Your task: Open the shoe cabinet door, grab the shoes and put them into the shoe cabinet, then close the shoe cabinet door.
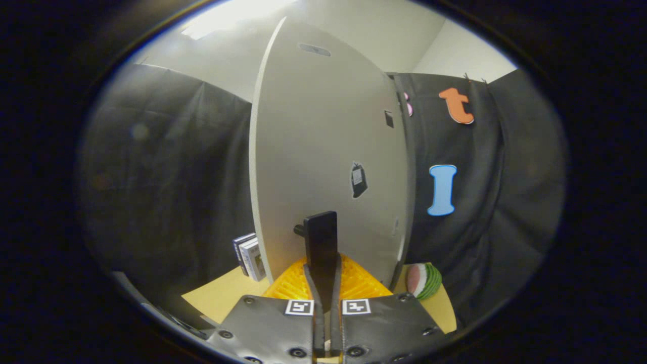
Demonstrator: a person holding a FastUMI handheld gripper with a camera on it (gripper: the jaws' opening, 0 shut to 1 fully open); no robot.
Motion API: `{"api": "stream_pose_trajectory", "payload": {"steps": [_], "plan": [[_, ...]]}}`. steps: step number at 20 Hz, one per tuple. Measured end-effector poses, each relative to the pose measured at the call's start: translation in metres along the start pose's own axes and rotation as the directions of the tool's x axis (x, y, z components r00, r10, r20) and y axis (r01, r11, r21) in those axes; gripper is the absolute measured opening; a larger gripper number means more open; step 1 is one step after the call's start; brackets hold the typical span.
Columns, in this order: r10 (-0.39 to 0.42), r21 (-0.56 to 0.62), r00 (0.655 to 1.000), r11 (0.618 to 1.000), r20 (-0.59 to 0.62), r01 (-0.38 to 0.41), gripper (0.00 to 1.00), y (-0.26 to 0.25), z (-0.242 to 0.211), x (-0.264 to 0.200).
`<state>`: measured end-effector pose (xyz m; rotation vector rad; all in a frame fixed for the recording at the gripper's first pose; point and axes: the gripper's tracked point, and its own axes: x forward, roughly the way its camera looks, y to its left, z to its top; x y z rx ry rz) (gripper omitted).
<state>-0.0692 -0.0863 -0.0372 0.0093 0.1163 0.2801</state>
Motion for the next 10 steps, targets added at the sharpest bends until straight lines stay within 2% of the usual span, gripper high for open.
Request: {"api": "stream_pose_trajectory", "payload": {"steps": [5, 10], "plan": [[-0.114, -0.031, 0.993, 0.993, 0.007, 0.114, 0.05, -0.049, 0.003, -0.022], [-0.21, -0.003, 0.978, 0.978, 0.008, 0.21, 0.04, -0.102, 0.006, -0.037]]}}
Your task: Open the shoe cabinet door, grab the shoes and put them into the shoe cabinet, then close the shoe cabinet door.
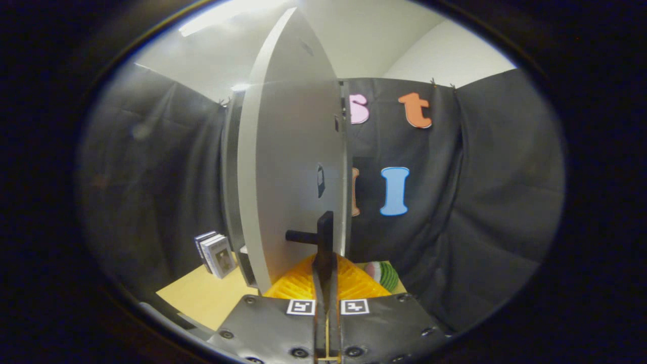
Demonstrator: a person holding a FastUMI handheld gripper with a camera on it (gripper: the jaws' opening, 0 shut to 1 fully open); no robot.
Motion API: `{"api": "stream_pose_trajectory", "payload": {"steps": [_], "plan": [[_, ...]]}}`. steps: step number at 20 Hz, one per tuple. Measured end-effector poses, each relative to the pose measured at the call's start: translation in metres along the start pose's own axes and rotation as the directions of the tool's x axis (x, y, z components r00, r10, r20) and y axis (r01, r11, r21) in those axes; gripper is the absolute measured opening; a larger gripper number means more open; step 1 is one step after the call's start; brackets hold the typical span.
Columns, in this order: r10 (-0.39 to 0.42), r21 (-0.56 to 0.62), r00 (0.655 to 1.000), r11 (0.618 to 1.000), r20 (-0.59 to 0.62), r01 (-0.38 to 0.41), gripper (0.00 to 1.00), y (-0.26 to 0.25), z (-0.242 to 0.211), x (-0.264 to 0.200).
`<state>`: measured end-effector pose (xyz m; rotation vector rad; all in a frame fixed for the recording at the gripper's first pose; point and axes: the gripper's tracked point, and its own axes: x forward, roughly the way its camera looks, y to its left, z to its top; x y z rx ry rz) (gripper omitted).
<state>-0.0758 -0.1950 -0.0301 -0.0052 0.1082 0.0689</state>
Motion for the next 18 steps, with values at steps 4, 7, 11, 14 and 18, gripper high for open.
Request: {"api": "stream_pose_trajectory", "payload": {"steps": [4, 7, 11, 14, 18], "plan": [[-0.041, 0.028, 0.999, 0.999, -0.009, 0.041, 0.03, -0.037, 0.0, 0.002], [-0.035, 0.037, 0.999, 0.999, -0.014, 0.035, 0.02, -0.054, 0.001, 0.001], [0.006, 0.043, 1.0, 0.999, -0.024, -0.005, 0.02, -0.066, 0.0, 0.003], [0.024, 0.03, 0.999, 0.999, -0.028, -0.024, 0.03, -0.069, 0.002, 0.001], [-0.003, -0.005, 1.0, 1.0, -0.028, 0.003, 0.02, -0.071, 0.002, -0.023]]}}
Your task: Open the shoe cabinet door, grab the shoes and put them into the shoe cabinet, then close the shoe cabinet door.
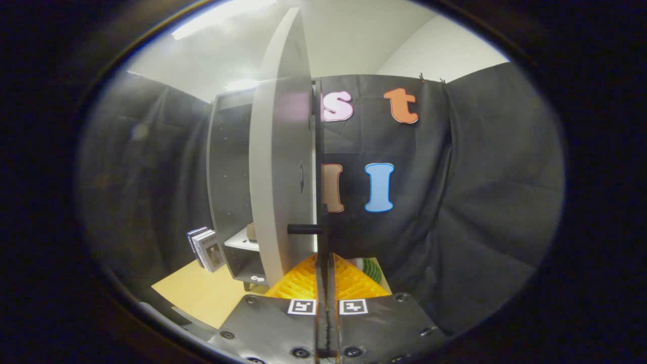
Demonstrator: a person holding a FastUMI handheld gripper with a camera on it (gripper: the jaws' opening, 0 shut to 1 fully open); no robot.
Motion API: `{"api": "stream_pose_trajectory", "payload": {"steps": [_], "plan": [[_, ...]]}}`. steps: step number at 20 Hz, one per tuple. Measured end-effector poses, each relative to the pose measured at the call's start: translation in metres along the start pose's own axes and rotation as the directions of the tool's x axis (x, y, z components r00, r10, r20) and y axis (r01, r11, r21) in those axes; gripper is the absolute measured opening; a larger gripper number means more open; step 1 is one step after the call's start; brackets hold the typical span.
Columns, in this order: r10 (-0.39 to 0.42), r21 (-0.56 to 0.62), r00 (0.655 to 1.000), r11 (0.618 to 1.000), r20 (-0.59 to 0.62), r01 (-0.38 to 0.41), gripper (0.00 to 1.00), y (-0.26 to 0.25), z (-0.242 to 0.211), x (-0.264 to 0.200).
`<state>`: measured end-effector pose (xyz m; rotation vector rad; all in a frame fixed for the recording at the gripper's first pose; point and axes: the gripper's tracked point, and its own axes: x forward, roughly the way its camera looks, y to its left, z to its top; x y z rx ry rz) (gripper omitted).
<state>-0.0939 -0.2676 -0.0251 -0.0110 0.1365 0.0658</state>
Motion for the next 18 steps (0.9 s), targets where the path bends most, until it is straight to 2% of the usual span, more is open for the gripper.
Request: {"api": "stream_pose_trajectory", "payload": {"steps": [4, 10, 13, 18], "plan": [[-0.055, 0.002, 0.998, 0.998, 0.004, 0.055, 0.02, 0.005, 0.006, -0.03], [-0.047, -0.022, 0.998, 0.999, 0.028, 0.048, 0.02, 0.056, 0.01, -0.062], [-0.037, -0.021, 0.999, 0.999, 0.014, 0.037, 0.02, 0.092, -0.004, -0.06], [-0.05, -0.001, 0.998, 0.999, -0.042, 0.05, 0.02, 0.165, -0.042, -0.03]]}}
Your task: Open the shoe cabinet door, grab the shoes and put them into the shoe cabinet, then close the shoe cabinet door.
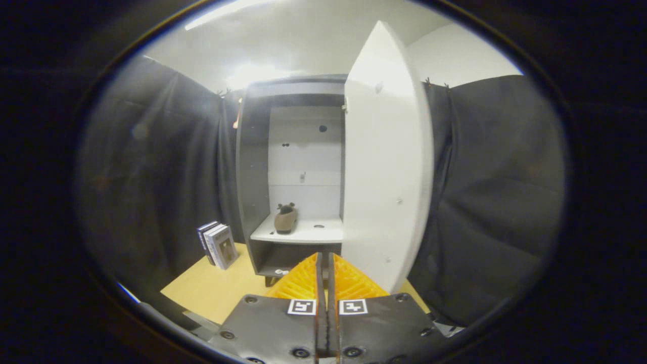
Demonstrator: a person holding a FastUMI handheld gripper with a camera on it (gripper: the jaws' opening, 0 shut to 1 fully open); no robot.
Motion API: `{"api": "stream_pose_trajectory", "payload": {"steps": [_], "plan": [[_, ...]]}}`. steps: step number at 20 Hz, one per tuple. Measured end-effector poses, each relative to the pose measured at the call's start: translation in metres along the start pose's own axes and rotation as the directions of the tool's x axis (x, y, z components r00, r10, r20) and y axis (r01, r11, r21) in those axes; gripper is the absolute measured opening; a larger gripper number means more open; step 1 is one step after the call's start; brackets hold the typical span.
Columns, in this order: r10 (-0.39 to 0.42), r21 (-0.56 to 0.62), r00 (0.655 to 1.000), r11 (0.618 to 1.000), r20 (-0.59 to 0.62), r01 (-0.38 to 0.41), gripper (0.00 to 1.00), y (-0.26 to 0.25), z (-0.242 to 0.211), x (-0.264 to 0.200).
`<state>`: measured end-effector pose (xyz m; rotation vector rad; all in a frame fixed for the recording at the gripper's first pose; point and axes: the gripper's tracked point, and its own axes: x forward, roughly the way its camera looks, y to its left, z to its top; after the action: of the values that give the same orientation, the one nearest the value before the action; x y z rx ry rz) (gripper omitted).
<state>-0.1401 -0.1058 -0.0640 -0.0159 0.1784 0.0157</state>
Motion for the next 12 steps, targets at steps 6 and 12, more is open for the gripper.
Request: {"api": "stream_pose_trajectory", "payload": {"steps": [6, 12], "plan": [[-0.073, 0.014, 0.997, 0.997, -0.035, 0.074, 0.02, 0.074, -0.058, 0.047], [-0.153, -0.02, 0.984, 0.988, -0.095, 0.151, 0.03, 0.088, -0.135, 0.09]]}}
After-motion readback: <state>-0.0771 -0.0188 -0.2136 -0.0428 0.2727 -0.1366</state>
